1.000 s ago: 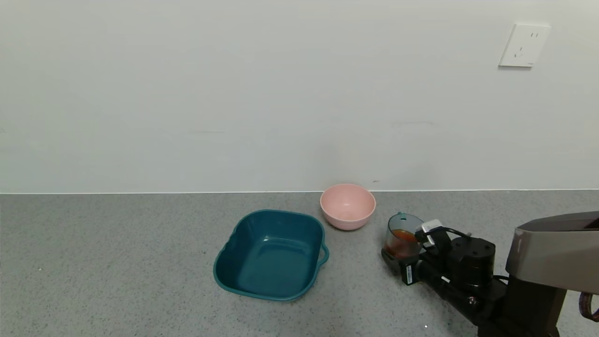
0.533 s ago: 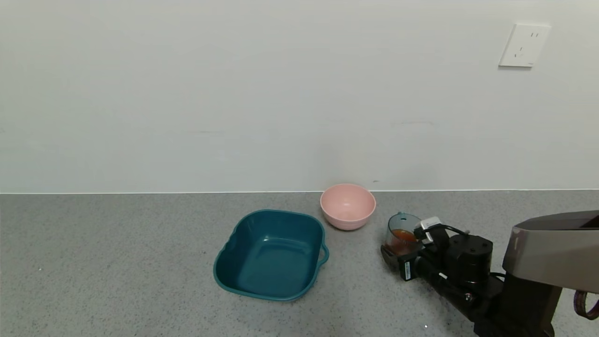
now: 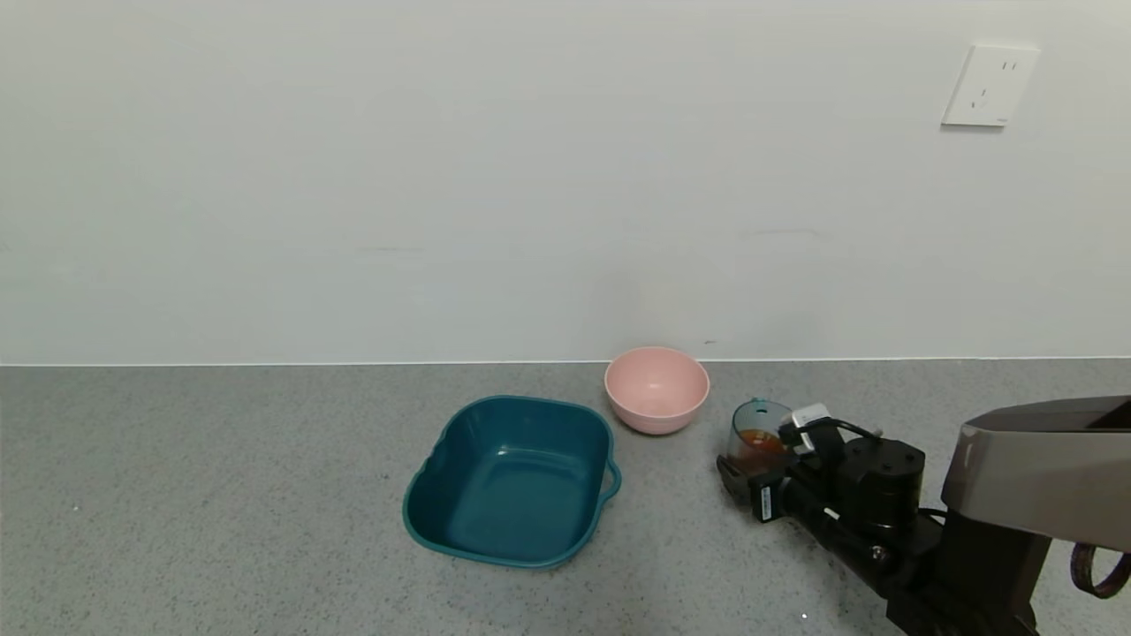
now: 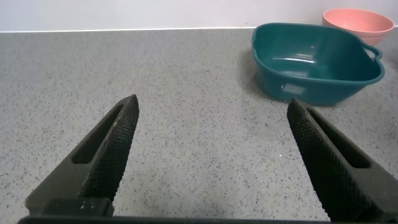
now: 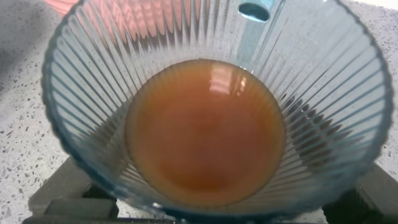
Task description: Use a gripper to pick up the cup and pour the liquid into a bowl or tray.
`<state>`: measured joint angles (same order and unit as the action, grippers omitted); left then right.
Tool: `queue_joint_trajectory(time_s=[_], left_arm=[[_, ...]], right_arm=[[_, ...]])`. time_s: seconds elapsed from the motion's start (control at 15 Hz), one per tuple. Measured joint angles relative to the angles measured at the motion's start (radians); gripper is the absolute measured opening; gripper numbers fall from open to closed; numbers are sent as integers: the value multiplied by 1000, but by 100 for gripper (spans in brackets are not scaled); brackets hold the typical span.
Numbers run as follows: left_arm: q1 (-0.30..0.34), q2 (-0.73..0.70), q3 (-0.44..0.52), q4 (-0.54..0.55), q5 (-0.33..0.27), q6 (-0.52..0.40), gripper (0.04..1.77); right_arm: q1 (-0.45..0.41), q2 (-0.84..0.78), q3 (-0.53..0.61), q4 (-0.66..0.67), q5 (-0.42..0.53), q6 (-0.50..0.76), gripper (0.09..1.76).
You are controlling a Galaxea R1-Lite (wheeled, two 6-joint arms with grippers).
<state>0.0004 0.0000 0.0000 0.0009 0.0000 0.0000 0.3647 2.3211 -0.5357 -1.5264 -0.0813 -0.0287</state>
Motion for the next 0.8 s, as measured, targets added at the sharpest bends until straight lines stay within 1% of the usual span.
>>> queue_joint_trajectory(time_s=[0.2, 0.27, 0.33, 0.4, 0.8], left_arm=[[0, 0, 0, -1, 0, 0, 172], [0, 0, 0, -1, 0, 0, 172], [0, 0, 0, -1, 0, 0, 172], [0, 0, 0, 0, 0, 0, 172], [0, 0, 0, -1, 0, 0, 172]], right_arm=[[0, 3, -3, -1, 0, 0, 171], [0, 4, -3, -1, 0, 0, 164], [0, 4, -3, -6, 0, 0, 146], [0, 4, -3, -6, 0, 0, 139], [-1, 4, -3, -7, 0, 0, 136]])
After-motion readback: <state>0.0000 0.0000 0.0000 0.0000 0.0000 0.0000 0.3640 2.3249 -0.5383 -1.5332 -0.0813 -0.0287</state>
